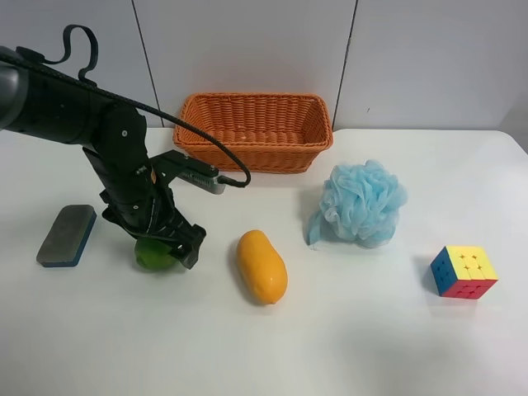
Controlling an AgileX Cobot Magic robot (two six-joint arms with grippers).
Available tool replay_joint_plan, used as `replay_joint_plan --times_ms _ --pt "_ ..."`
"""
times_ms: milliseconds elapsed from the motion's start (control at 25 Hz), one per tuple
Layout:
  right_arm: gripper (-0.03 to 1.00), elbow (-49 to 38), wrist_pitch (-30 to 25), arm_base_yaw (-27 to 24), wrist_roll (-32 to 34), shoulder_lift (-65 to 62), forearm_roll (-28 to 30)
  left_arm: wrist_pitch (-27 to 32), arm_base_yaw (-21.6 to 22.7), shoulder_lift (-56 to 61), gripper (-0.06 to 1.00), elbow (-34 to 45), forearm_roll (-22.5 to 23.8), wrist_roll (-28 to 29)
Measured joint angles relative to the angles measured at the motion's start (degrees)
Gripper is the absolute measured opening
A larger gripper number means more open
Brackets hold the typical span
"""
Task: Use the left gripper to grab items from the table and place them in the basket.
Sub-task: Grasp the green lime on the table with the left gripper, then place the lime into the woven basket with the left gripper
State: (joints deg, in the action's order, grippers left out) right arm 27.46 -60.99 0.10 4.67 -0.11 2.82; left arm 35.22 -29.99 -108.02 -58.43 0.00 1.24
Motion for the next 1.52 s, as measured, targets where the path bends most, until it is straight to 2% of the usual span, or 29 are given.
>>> replay_joint_plan --times_ms 80,160,320,360,760,920,1240,1400,1520 --pt "0.99 0.0 0.0 0.0 0.0 0.0 0.0 0.0 0.0 -0.97 0.98 0.0 0.0 0.0" --pt "0.99 0.0 0.0 0.0 0.0 0.0 0.0 0.0 0.0 -1.28 0.91 0.0 0.0 0.0" --pt "0.99 0.0 0.0 0.0 0.0 0.0 0.0 -0.11 0.0 -1.28 0.63 0.0 0.0 0.0" --pt "0.99 0.0 0.0 0.0 0.0 0.0 0.0 -0.11 0.0 -1.28 0.61 0.0 0.0 0.0" --pt "0.99 0.0 0.0 0.0 0.0 0.0 0.0 0.74 0.0 -0.64 0.61 0.0 -0.43 0.0" --pt "0.99 0.0 0.0 0.0 0.0 0.0 0.0 5.48 0.0 2.54 0.61 -2.41 -0.46 0.0" --pt "0.99 0.0 0.0 0.0 0.0 0.0 0.0 25.51 0.0 4.3 0.61 -20.32 0.72 0.0" --pt "0.99 0.0 0.0 0.0 0.0 0.0 0.0 30.05 0.0 4.1 0.61 -29.68 1.5 0.26" --pt "0.99 0.0 0.0 0.0 0.0 0.0 0.0 30.91 0.0 2.32 0.61 -36.46 3.12 0.4"
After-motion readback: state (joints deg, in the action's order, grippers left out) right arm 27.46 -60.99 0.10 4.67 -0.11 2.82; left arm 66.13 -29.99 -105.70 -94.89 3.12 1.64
